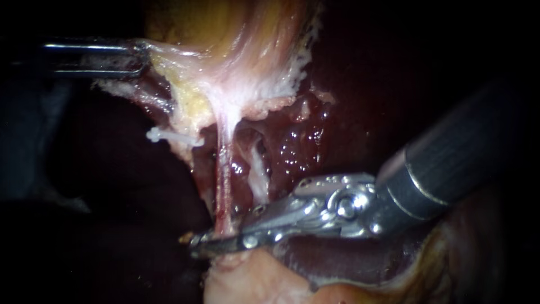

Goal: Going back first clip right tube

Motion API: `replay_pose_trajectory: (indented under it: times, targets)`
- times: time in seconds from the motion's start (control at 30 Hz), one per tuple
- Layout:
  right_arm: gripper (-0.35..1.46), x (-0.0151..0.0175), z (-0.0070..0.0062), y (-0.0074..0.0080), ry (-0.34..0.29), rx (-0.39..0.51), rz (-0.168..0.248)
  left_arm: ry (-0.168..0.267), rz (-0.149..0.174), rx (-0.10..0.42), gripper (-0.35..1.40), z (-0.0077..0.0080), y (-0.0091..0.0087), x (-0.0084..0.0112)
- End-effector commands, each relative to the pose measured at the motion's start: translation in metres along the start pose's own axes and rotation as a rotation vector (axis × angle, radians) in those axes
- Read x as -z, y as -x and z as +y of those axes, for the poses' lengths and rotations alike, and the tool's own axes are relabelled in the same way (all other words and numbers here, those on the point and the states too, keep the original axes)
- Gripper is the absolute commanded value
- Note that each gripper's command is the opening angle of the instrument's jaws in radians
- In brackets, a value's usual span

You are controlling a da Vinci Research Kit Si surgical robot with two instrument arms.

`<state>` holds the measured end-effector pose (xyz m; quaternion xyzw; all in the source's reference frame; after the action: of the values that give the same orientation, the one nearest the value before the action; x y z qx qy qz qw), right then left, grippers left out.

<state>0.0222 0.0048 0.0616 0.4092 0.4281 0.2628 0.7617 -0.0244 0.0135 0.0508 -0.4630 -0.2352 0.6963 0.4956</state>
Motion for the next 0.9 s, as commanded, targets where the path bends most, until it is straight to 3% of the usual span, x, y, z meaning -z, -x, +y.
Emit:
replay_pose_trajectory:
  times: [0.03,0.13,0.27,0.37,0.63,0.77,0.9]
  targets:
    - [-0.35,0.0000,0.0000,0.0000,0.000,-0.001,0.001,-0.002,0.001,-0.001,-0.35,0.0000,0.0000,0.0000]
    - [-0.35,0.0000,0.0001,0.0001,-0.006,0.000,0.011,-0.002,0.001,-0.001,-0.35,0.0001,0.0001,0.0000]
    - [0.23,0.0000,0.0003,0.0000,-0.047,0.033,0.089,-0.002,0.001,-0.001,-0.35,0.0001,0.0001,0.0000]
    - [0.39,-0.0002,0.0007,0.0000,-0.057,0.034,0.110,-0.002,0.001,-0.001,-0.35,0.0001,0.0000,0.0000]
    - [0.45,-0.0002,0.0019,0.0004,-0.034,0.065,0.120,-0.002,0.001,-0.001,-0.35,0.0001,0.0000,0.0000]
    - [0.46,-0.0001,0.0029,0.0004,0.028,0.149,0.137,-0.002,0.001,-0.001,-0.35,0.0001,0.0001,-0.0001]
    - [0.50,0.0003,0.0040,0.0004,0.129,0.266,0.124,-0.002,0.001,-0.001,-0.35,0.0000,0.0001,-0.0001]
